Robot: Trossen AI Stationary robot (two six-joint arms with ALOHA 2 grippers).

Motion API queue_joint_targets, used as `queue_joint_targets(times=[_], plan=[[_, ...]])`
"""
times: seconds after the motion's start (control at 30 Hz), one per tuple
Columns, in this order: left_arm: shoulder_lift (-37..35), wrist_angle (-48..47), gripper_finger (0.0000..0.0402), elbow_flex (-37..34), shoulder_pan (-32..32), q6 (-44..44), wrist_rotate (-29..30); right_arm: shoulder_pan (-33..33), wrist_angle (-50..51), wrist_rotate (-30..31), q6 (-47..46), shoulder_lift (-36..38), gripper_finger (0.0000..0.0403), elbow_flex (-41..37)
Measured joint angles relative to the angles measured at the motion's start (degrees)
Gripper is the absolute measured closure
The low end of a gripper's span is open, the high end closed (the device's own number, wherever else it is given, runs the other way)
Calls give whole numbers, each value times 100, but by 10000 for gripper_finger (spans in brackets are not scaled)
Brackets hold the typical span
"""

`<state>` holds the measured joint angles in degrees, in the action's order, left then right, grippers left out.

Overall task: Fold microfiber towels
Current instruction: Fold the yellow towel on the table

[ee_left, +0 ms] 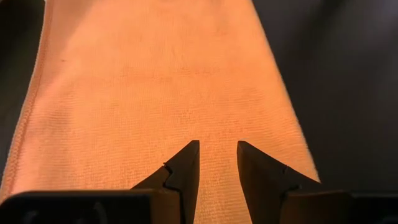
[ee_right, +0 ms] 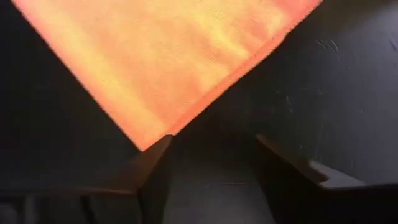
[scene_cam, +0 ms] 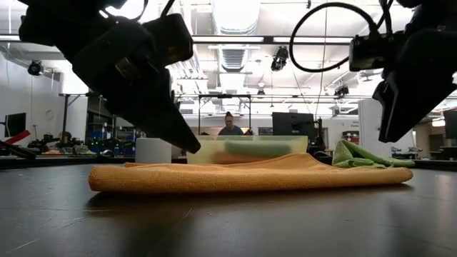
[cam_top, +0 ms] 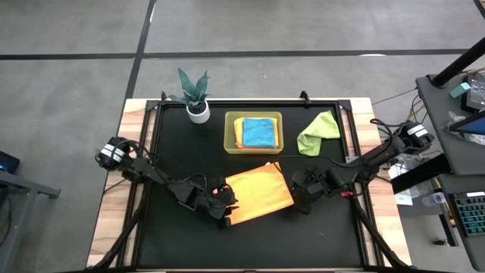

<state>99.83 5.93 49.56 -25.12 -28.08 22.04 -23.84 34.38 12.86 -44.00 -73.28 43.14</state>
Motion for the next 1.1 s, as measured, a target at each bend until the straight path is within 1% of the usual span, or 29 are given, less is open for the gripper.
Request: queue_joint_targets(times=[0.2, 0.43, 0.53, 0.67, 0.8, 0.97, 1.1], plan=[[96, 61, 309, -2, 0, -7, 11, 296, 5, 20, -1, 0, 149, -64], [349, 96, 309, -9, 2, -9, 16, 598, -67, 23, -236, 0, 119, -318], [493, 119, 309, -9, 2, -49, 30, 684, -303, 24, -300, 0, 112, -477], [557, 160, 309, 4, 2, -153, 68, 857, -1029, 14, -298, 2, 105, -638], [549, 156, 309, -4, 2, -153, 60, 1178, -1640, 17, -196, 2, 104, -746], [548, 149, 309, -9, 2, -153, 55, 1515, -1762, 5, -93, 0, 105, -774], [548, 146, 309, -15, 2, -151, 65, 1536, -2094, -101, -82, 0, 106, -895]])
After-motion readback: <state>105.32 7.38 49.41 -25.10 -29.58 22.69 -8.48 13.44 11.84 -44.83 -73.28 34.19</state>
